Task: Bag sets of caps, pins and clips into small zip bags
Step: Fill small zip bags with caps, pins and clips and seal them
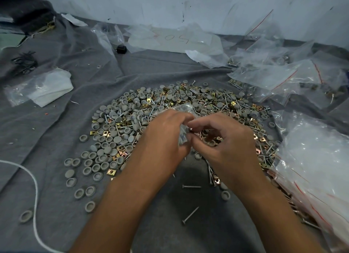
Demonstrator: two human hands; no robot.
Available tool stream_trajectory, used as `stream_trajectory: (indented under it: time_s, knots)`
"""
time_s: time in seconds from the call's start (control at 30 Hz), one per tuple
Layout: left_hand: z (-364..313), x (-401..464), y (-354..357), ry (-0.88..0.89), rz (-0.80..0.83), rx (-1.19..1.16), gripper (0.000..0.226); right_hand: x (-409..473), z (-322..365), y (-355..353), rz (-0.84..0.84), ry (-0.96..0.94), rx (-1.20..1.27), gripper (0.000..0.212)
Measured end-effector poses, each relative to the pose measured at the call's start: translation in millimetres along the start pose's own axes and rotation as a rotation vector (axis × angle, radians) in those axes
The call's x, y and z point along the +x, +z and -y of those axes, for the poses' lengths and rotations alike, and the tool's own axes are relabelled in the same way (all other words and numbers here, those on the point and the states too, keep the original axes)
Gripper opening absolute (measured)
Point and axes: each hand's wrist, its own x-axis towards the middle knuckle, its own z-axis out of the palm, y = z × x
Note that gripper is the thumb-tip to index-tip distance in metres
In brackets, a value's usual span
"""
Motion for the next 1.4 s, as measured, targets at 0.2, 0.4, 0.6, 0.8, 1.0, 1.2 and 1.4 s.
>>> stream_trajectory:
  time_s: [0.2, 0.4, 0.6, 0.8, 1.0, 1.2, 1.4]
  knots:
    - [0.3, -0.7, 0.2, -0.005, 0.006, -0.009, 0.044, 0.3, 1.9, 3.7, -0.053, 0.040, -0.019, 0.028]
    - [0.8, -1.3, -0.7, 0.007, -0.004, 0.005, 0.052, 2.2, -7.9, 5.1, -0.077, 0.197, -0.002, 0.023]
    - [1.1, -1.6, -2.1, 0.017, -0.005, 0.021, 0.054, 4.1, -13.9, 2.0, -0.043, 0.306, 0.058, 0.014]
    - [6.1, -2.9, -3.5, 0.014, -0.038, 0.052, 0.057, 0.0, -25.4, -8.4, 0.211, 0.396, -0.152, 0.015]
    - [6.4, -4.0, -5.4, 0.019, -0.055, 0.056, 0.055, -6.7, -23.8, -5.2, 0.475, 0.277, -0.480, 0.025]
    - [2.7, -3.8, -3.5, 0.027, -0.031, 0.058, 0.056, -1.5, -18.6, -3.5, 0.556, 0.248, -0.477, 0.027]
    - [4.2, -3.4, -3.3, 0.018, -0.035, 0.060, 0.056, -1.9, -15.2, -5.7, 0.614, 0.178, -0.505, 0.006]
